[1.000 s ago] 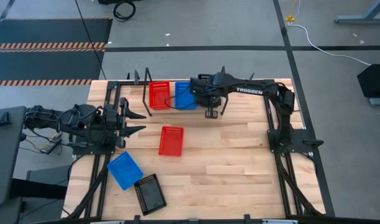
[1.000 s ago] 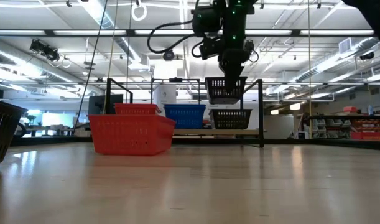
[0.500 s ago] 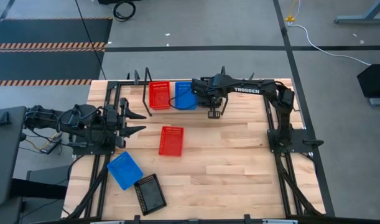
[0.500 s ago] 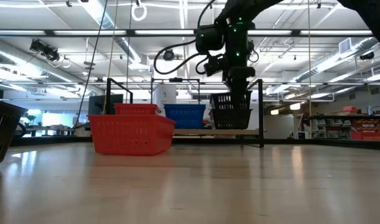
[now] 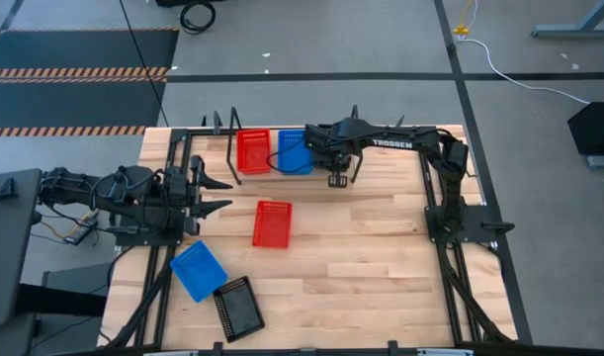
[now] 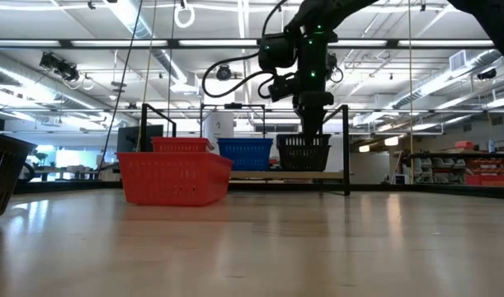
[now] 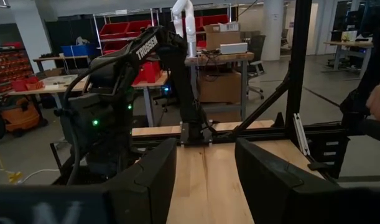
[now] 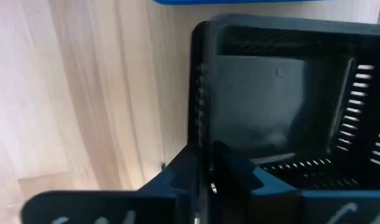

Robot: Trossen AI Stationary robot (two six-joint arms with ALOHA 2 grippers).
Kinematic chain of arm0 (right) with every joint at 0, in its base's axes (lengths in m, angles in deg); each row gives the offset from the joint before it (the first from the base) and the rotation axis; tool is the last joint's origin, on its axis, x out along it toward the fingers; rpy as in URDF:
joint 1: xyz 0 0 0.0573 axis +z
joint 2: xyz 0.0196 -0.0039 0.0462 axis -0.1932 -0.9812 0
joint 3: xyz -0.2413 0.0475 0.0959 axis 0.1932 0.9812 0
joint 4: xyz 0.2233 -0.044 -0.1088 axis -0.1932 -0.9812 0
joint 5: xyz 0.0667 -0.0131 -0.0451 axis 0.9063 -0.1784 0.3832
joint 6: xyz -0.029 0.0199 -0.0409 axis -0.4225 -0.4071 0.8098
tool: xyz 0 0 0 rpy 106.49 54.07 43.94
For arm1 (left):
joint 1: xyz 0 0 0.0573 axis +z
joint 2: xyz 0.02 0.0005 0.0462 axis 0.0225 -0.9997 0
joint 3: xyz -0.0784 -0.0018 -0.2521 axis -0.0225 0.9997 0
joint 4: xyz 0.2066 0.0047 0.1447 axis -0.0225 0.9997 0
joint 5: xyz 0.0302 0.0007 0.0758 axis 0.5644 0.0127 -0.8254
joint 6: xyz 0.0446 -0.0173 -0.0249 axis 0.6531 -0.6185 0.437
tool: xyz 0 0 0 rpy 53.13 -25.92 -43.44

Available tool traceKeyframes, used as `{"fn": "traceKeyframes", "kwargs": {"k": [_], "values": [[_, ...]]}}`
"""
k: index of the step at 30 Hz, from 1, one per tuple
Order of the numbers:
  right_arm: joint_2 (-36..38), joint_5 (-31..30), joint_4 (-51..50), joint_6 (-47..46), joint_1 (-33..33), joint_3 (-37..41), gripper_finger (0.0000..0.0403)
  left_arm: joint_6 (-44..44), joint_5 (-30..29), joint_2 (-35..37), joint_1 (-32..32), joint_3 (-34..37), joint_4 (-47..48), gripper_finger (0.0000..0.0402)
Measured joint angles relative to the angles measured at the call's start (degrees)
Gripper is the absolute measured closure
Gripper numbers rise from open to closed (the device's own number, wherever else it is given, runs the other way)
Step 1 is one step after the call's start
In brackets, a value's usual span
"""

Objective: Stack baskets on shelf by color
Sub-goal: Stack the right black bin on top of the black bin on the shelf, then stack the red bin on top of the red bin on the shelf

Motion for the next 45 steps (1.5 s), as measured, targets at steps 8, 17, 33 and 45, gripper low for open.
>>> {"fn": "traceKeyframes", "kwargs": {"k": [8,17,33,45], "values": [[1.51,-2.18,-3.84,-2.63,0.34,-1.34,0.0299,1.35,-1.73,0.0,-0.01,0.0,1.21,0.023],[8.45,1.97,-3.43,-12.76,5.95,-4.55,0.0282,1.65,-4.48,0.0,0.0,0.0,1.67,0.023],[8.52,10.52,24.47,-24.42,24.62,14.47,0.0283,-6.21,-5.43,-5.99,0.0,0.0,2.2,0.023],[8.54,4.25,46.31,-23.15,27.07,29.39,0.0284,-21.95,-7.29,-13.87,-1.91,0.0,16.94,0.023]]}}
